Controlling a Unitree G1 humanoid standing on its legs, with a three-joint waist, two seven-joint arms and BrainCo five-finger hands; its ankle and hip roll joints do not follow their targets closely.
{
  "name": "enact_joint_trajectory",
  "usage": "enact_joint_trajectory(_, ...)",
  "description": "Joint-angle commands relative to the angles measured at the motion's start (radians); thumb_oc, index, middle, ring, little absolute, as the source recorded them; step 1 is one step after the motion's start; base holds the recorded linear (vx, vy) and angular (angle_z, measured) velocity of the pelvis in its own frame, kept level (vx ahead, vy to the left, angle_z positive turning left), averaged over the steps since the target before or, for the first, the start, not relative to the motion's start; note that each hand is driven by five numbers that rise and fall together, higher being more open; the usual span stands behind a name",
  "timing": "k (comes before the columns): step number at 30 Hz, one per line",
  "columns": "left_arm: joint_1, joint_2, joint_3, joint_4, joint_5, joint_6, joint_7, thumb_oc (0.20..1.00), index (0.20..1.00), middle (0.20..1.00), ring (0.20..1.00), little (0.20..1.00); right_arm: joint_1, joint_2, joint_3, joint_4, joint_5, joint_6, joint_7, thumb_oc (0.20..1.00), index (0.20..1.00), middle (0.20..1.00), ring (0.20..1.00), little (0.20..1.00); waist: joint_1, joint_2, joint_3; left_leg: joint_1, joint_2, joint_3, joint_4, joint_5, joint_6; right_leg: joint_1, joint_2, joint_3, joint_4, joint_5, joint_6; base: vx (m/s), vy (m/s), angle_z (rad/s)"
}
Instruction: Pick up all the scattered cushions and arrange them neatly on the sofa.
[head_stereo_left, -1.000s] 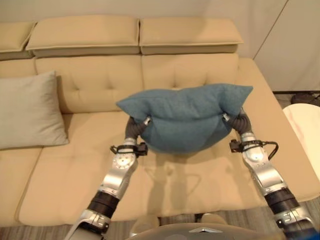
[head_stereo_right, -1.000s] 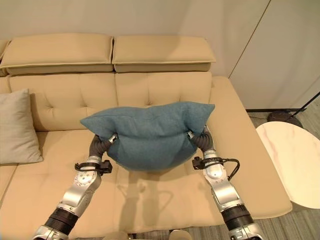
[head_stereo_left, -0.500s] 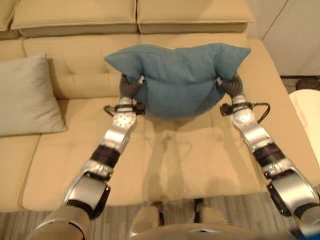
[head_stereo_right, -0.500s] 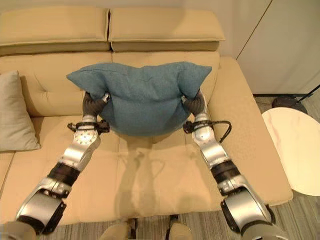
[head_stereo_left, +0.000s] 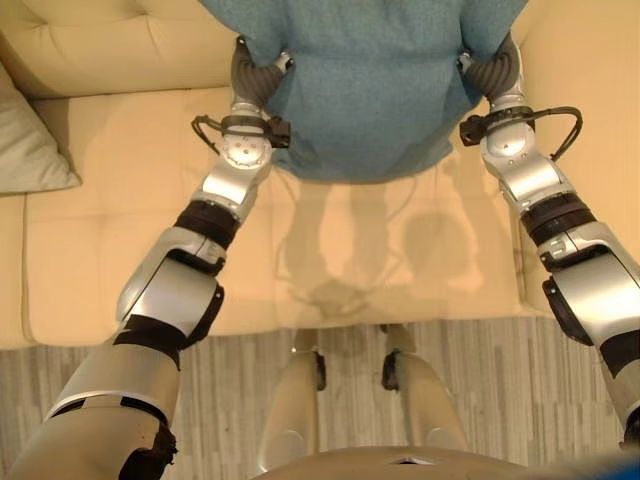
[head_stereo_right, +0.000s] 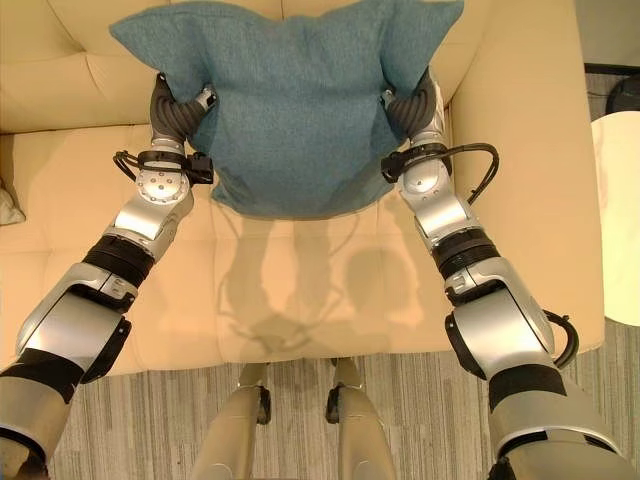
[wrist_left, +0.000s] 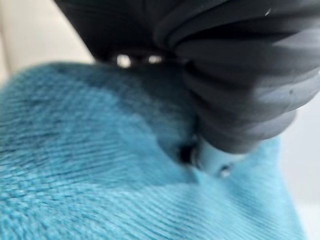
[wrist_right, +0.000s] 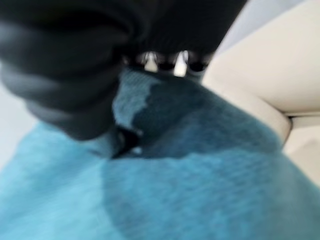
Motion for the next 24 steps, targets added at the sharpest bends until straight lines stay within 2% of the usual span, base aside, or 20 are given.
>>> enact_joint_trajectory(1, -0.049, 0.0, -0.013, 0.043, -0.02, -0.059, -0.012, 1.0, 1.0, 1.0, 1.0, 1.0, -0.044, -0.015, 0.046, -0.008, -0.053, -0.034, -0.034, 1.0, 1.0, 1.0, 1.0, 1.0, -0.003, -0.023, -0.083, 0.043, -0.007, 0.035, 0.003, -0.057, -0.081, 0.032, -0.052, 0.003, 0.017, -0.037, 0.115, 0.01, -0.039, 0.03)
enact_joint_trajectory(3, -0.065, 0.016, 0.012, 0.107, -0.053, -0.054, -0.003, 1.0, 1.0, 1.0, 1.0, 1.0, -0.07, -0.014, 0.031, 0.048, -0.077, -0.008, -0.097, 1.0, 1.0, 1.0, 1.0, 1.0, -0.001, -0.022, -0.081, 0.04, -0.006, 0.032, 0.003, -0.055, -0.082, 0.03, -0.05, 0.0, 0.015, -0.037, 0.115, 0.01, -0.039, 0.02)
enact_joint_trajectory(5, -0.055, 0.02, 0.093, 0.181, -0.157, -0.064, 0.021, 1.0, 1.0, 1.0, 1.0, 1.0, -0.094, -0.007, 0.0, 0.152, -0.058, 0.036, -0.151, 1.0, 1.0, 1.0, 1.0, 1.0, 0.001, -0.021, -0.087, 0.048, -0.008, 0.026, 0.003, -0.06, -0.082, 0.04, -0.047, -0.001, 0.011, -0.041, 0.114, 0.01, -0.018, -0.01)
enact_joint_trajectory(7, -0.067, 0.044, 0.1, 0.215, -0.163, -0.06, 0.018, 1.0, 1.0, 1.0, 1.0, 1.0, -0.109, -0.021, -0.006, 0.19, -0.024, 0.036, -0.151, 1.0, 1.0, 1.0, 1.0, 1.0, 0.001, -0.021, -0.093, 0.052, -0.01, 0.025, 0.003, -0.061, -0.083, 0.045, -0.047, 0.0, 0.01, -0.041, 0.114, 0.0, 0.0, 0.0)
enact_joint_trajectory(8, -0.057, 0.085, 0.118, 0.226, -0.151, -0.052, 0.016, 1.0, 1.0, 1.0, 1.0, 1.0, -0.112, -0.06, -0.013, 0.207, -0.001, 0.035, -0.145, 1.0, 1.0, 1.0, 1.0, 1.0, 0.004, -0.021, -0.1, 0.063, -0.011, 0.024, 0.003, -0.064, -0.085, 0.058, -0.047, -0.004, 0.008, -0.043, 0.114, 0.0, 0.0, 0.0)
enact_joint_trajectory(12, 0.037, 0.151, 0.162, 0.169, -0.109, -0.045, 0.006, 1.0, 1.0, 1.0, 1.0, 1.0, -0.029, -0.139, -0.058, 0.171, 0.016, 0.029, -0.121, 1.0, 1.0, 1.0, 1.0, 1.0, 0.005, -0.026, -0.111, 0.107, -0.009, 0.026, 0.003, -0.078, -0.084, 0.106, -0.046, -0.012, 0.004, -0.053, 0.114, 0.02, 0.003, 0.05)
enact_joint_trajectory(19, 0.369, 0.187, 0.259, -0.091, -0.028, -0.042, -0.056, 1.0, 1.0, 1.0, 1.0, 1.0, 0.341, -0.185, -0.182, -0.016, 0.0, 0.014, 0.013, 1.0, 1.0, 1.0, 1.0, 1.0, 0.0, -0.036, -0.138, 0.219, 0.001, 0.037, 0.003, -0.106, -0.076, 0.216, -0.052, -0.017, 0.004, -0.076, 0.107, 0.06, 0.003, 0.03)
enact_joint_trajectory(22, 0.742, 0.148, 0.366, -0.282, 0.05, -0.012, -0.151, 1.0, 1.0, 1.0, 1.0, 1.0, 0.714, -0.163, -0.287, -0.156, -0.067, 0.012, 0.163, 1.0, 1.0, 1.0, 1.0, 1.0, -0.001, -0.037, -0.17, 0.327, 0.008, 0.049, 0.003, -0.132, -0.067, 0.325, -0.057, -0.032, 0.004, -0.102, 0.103, 0.14, 0.004, -0.07)
enact_joint_trajectory(24, 0.856, 0.139, 0.401, -0.297, 0.069, 0.006, -0.193, 1.0, 1.0, 1.0, 1.0, 1.0, 0.811, -0.154, -0.304, -0.178, -0.093, 0.013, 0.21, 1.0, 1.0, 1.0, 1.0, 1.0, -0.003, -0.034, -0.179, 0.365, 0.009, 0.052, 0.003, -0.139, -0.064, 0.363, -0.058, -0.033, 0.004, -0.109, 0.103, 0.07, 0.015, -0.05)
